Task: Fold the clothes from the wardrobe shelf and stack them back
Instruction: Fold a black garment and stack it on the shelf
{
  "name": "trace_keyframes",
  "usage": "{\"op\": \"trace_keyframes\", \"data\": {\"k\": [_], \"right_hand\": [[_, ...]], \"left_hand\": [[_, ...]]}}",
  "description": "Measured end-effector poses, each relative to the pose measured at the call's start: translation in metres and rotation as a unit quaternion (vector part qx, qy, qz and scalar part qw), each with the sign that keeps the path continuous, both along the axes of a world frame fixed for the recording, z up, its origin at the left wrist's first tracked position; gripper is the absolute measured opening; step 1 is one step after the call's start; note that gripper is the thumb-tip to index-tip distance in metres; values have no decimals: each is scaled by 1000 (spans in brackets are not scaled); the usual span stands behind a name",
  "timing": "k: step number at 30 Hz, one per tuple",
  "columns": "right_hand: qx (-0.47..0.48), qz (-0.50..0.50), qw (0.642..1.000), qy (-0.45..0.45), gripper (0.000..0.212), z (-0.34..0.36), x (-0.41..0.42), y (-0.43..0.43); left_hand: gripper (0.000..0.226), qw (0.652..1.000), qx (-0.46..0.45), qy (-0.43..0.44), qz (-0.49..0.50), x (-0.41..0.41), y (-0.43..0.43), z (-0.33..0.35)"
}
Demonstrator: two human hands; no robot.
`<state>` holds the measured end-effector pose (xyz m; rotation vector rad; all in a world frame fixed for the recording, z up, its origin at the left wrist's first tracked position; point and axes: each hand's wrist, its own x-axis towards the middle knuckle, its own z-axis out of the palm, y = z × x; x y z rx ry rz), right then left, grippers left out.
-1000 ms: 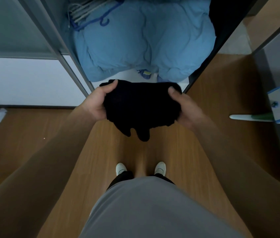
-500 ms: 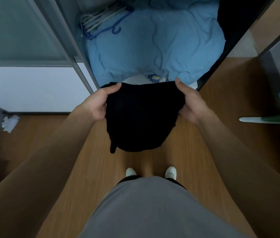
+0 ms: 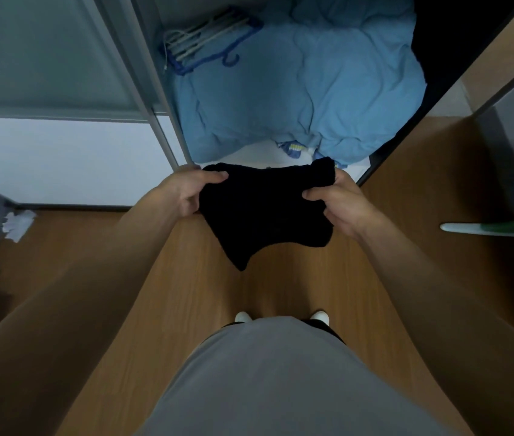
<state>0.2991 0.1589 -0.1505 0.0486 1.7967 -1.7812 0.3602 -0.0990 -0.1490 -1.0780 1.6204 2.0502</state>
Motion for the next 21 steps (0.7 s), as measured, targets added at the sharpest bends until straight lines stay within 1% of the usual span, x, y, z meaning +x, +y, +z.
{"op": "trace_keyframes", "data": {"k": [1, 2, 3, 5, 6, 7, 8, 9, 11, 12, 13, 14, 15, 16, 17, 19, 20, 21], "right_hand": [[0, -10, 1000, -2, 34, 0, 0, -2], [-3, -25, 1000, -6, 35, 1, 0, -3], [-9, -46, 999, -12, 36, 1, 0, -3], [-22, -91, 995, -26, 42, 2, -2, -2], [-28, -100, 994, -32, 48, 2, -5, -1], [-31, -98, 994, -37, 53, 2, -7, 0], [-29, -88, 995, -39, 58, 2, -9, 1], [-22, -77, 996, -38, 62, 2, -11, 0], [8, -60, 998, -27, 81, 1, -14, -1], [34, -54, 998, -13, 93, 1, -15, -1], [61, -45, 997, 9, 102, 1, -17, -1], [90, -28, 995, 41, 107, 1, -19, -2], [122, -1, 989, 79, 107, 1, -21, -2], [161, 31, 979, 118, 101, 3, -22, -2], [202, 63, 965, 155, 89, 4, -23, -3], [287, 112, 924, 225, 56, 7, -26, -5], [327, 126, 901, 254, 43, 8, -27, -6], [363, 134, 880, 277, 32, 10, -28, -7]], "left_hand": [[76, 1000, -7, 26, 9, -1, -1, -4], [82, 999, -3, 50, 2, -2, -2, -7], [84, 997, 8, 71, -28, -2, -4, -10], [85, 987, 31, 95, -123, -1, -6, -12], [88, 981, 32, 97, -164, 0, -6, -11], [90, 975, 13, 93, -200, 0, -5, -11], [90, 967, -37, 88, -234, -1, -4, -10], [89, 953, -115, 81, -268, -3, -2, -10], [81, 908, -265, 77, -316, -8, 4, -13], [74, 895, -306, 75, -316, -10, 6, -15], [66, 892, -327, 74, -302, -13, 7, -17], [57, 892, -342, 81, -284, -15, 7, -19], [48, 889, -358, 91, -271, -17, 6, -20], [39, 880, -379, 101, -269, -18, 5, -19], [31, 869, -398, 112, -272, -19, 3, -18], [11, 845, -436, 131, -279, -22, -2, -13], [6, 838, -447, 135, -283, -22, -4, -10], [5, 832, -455, 137, -287, -23, -6, -8]]}}
